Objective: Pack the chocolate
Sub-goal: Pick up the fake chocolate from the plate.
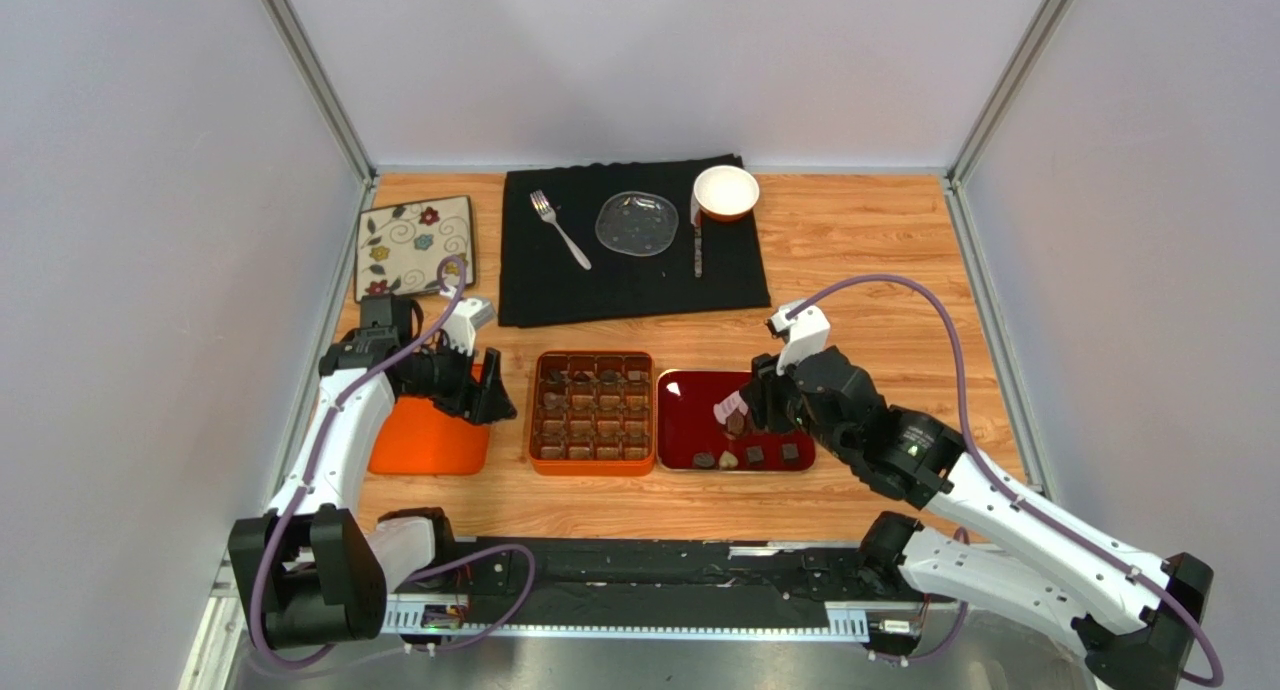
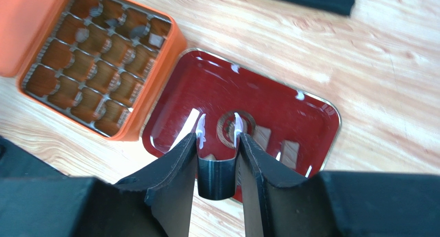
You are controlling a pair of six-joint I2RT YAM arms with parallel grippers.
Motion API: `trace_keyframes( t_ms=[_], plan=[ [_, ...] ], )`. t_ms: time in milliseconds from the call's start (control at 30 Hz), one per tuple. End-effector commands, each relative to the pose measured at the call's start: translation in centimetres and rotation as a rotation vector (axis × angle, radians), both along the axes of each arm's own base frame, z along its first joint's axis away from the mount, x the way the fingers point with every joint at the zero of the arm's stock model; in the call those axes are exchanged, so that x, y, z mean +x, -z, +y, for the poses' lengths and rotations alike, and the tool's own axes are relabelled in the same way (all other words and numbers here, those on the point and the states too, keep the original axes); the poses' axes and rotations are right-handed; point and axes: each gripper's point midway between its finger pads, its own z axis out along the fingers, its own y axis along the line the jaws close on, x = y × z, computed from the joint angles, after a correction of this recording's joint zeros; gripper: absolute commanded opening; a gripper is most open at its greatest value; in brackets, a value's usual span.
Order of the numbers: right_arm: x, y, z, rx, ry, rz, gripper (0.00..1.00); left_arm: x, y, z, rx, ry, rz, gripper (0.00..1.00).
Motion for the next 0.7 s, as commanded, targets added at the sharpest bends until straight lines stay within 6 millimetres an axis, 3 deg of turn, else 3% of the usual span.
trace_keyframes(
  t_ms=[0, 233, 667],
  plan=[
    [-0.1, 0.9, -1.5, -0.016, 0.075, 0.02, 0.38, 0.5, -1.6, -0.3, -0.026, 0.019, -0.043, 0.77],
    [0.1, 2.4, -2.0, -0.038, 0.102, 0.031, 0.39, 0.5, -1.7, -0.4, -0.031, 0.022, -0.039, 0.77],
    [1.3, 2.2, -0.5, -0.015, 0.075, 0.023, 0.38, 0.4, -1.6, -0.3, -0.027, 0.025, -0.041, 0.76]
  ],
)
